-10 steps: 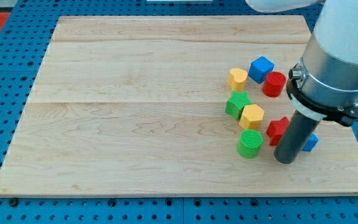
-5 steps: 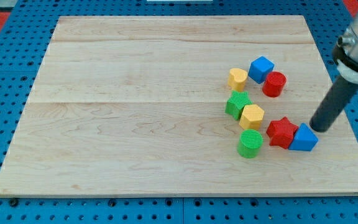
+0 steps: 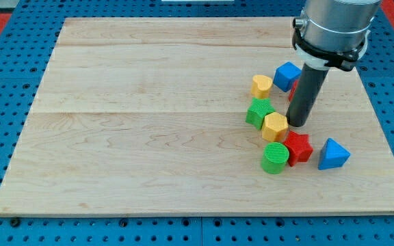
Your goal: Place the yellow hexagon horizontal to the green circle and red star
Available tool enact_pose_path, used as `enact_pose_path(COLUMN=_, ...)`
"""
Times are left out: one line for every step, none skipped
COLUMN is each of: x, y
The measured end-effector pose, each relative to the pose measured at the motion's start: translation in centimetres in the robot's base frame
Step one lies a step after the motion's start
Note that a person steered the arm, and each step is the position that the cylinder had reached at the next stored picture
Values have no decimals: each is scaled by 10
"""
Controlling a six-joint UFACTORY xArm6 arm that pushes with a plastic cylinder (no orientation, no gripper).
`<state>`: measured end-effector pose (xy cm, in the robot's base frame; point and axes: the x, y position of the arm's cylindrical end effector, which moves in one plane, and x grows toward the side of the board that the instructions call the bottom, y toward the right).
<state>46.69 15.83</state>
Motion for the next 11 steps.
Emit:
enact_pose_path(x=0, y=1)
enact_pose_path(x=6, y=-7)
enact_pose_path(x=30, y=-36)
enact_pose_path(x=41, y=-63)
enact_pose_path(x=33, y=-115)
enact_pose_path(x=11, y=-158)
enact_pose_path(x=13, y=-197)
enact_pose_path(x=43, y=-206)
enact_pose_path(x=35, y=-193)
enact_pose_path(x=24, y=-132)
enact_pose_path(x=15, y=-37)
